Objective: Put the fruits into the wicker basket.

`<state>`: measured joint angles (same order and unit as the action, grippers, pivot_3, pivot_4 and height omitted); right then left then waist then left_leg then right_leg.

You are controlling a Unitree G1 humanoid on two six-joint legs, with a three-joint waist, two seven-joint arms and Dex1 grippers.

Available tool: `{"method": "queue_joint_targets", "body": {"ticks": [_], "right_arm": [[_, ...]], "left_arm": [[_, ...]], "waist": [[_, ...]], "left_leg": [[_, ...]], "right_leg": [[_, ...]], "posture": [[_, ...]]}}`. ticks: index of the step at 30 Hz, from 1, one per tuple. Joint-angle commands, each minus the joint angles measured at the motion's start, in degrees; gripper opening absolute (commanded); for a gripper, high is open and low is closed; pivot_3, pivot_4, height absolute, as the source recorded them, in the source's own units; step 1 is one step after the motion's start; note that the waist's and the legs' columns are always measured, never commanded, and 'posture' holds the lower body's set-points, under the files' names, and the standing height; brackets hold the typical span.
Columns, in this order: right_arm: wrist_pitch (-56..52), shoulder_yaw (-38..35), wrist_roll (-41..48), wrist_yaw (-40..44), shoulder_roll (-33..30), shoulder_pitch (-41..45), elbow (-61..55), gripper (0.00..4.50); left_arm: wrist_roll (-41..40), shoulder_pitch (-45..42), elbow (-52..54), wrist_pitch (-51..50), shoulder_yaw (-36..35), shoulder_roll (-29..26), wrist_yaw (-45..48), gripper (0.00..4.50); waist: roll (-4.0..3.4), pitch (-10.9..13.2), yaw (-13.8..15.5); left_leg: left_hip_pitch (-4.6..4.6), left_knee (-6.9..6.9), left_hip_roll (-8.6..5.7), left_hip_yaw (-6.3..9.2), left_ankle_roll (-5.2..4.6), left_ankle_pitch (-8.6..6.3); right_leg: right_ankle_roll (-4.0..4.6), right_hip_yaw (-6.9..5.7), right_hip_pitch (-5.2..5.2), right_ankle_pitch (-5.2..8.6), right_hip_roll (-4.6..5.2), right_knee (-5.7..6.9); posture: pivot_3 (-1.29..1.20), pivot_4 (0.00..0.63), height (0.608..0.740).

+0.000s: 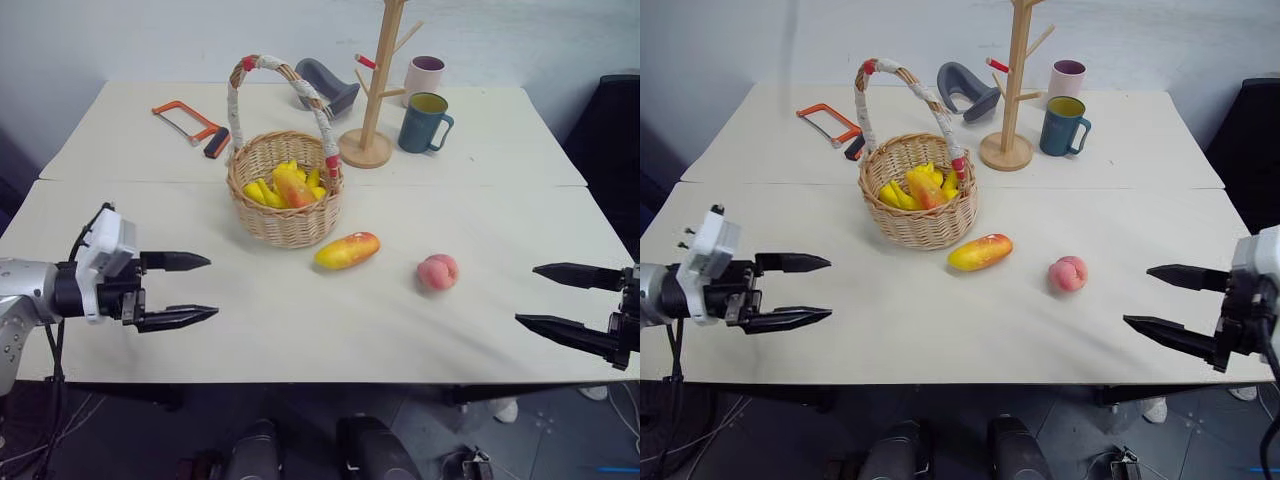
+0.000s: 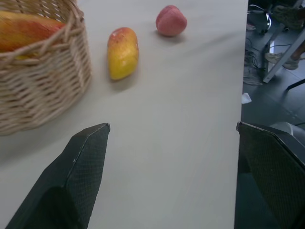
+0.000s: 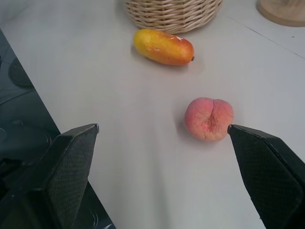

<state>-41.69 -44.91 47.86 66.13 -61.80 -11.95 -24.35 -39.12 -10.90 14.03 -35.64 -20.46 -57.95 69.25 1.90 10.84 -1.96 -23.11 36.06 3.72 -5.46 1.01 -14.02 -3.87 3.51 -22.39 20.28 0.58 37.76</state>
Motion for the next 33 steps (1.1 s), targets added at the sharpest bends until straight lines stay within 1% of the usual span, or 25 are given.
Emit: {"method": "queue_joint_targets", "body": {"ticks": [1,7,13,17,22,26,28,31,33], "right_arm": [[0.19,0.8,0.18,0.09,-0.48,1.35,-0.3,4.5],[0.41,2.51,-1.05,-1.99,0.22,2.3,-1.7,4.5],[0.2,2.54,-1.67,-4.18,1.08,1.82,-3.93,4.5],[-0.2,2.46,-2.08,-6.45,1.88,1.66,-6.08,4.5],[-0.49,3.0,-2.78,-9.64,2.62,1.4,-10.1,4.5],[-3.58,2.9,1.04,-11.29,2.42,2.24,-12.24,4.5],[-4.68,2.79,3.06,-12.04,1.94,3.15,-13.72,4.5],[-3.68,4.0,1.67,-13.51,1.37,4.19,-16.01,4.5],[-3.62,5.23,1.27,-14.55,1.11,5.05,-17.16,4.5]], "left_arm": [[0.54,0.48,1.89,1.16,-0.6,-0.35,-1.02,4.48],[1.07,-1.69,4.53,-0.21,2.12,1.28,-6.24,4.48],[2.32,-3.61,4.08,0.07,5.22,0.97,-7.2,4.48],[3.9,-6.7,2.39,0.72,8.2,0.76,-6.88,4.48],[9.82,-18.05,-1.84,3.78,16.98,4.27,-7.61,4.48],[12.36,-24.93,-5.83,5.4,21.11,7.09,-5.93,4.48],[14.58,-28.82,-7.05,6.47,24.58,9.22,-5.15,4.48],[18.91,-34.31,-9.01,6.3,30.13,13.09,-6.12,4.48],[20.91,-36.78,-10.07,6.19,32.35,15.68,-7.05,4.48]], "waist": [[0.0,0.0,-0.07],[0.0,0.01,-0.03],[0.0,0.0,0.0],[0.0,0.0,0.02],[0.0,0.0,0.42],[0.01,0.01,0.33],[0.01,0.01,0.28],[0.01,0.01,0.35],[0.01,0.01,0.36]], "left_leg": [[0.0,0.0,0.0,0.0,0.0,0.0],[-0.01,0.01,0.02,0.01,0.01,0.0],[-0.01,0.01,0.01,0.0,0.01,0.0],[-0.01,0.03,0.01,0.0,0.02,0.01],[-0.01,0.08,-0.03,0.01,0.03,0.02],[-0.07,0.12,-0.05,-0.02,0.03,0.03],[-0.08,0.13,-0.03,-0.03,0.03,0.03],[-0.08,0.14,-0.03,-0.02,0.05,0.04],[-0.09,0.21,-0.04,-0.02,0.05,0.04]], "right_leg": [[0.0,0.0,0.0,0.0,0.0,0.0],[-0.01,-0.01,0.0,0.0,-0.01,0.01],[-0.02,0.0,0.0,-0.01,-0.02,0.02],[-0.03,0.0,-0.01,-0.01,-0.03,0.04],[-0.06,0.0,0.01,-0.03,-0.04,0.08],[-0.11,0.02,-0.01,-0.05,-0.06,0.07],[-0.11,0.03,-0.03,-0.05,-0.09,0.1],[-0.12,0.03,-0.03,-0.05,-0.12,0.11],[-0.14,0.05,-0.02,-0.07,-0.13,0.12]], "posture": [[0.0,0.15,0.74],[0.0,0.15,0.74],[0.0,0.15,0.74],[0.0,0.15,0.74],[0.0,0.15,0.74],[0.0,0.15,0.74],[0.0,0.15,0.74],[0.0,0.15,0.74],[0.0,0.15,0.74]]}}
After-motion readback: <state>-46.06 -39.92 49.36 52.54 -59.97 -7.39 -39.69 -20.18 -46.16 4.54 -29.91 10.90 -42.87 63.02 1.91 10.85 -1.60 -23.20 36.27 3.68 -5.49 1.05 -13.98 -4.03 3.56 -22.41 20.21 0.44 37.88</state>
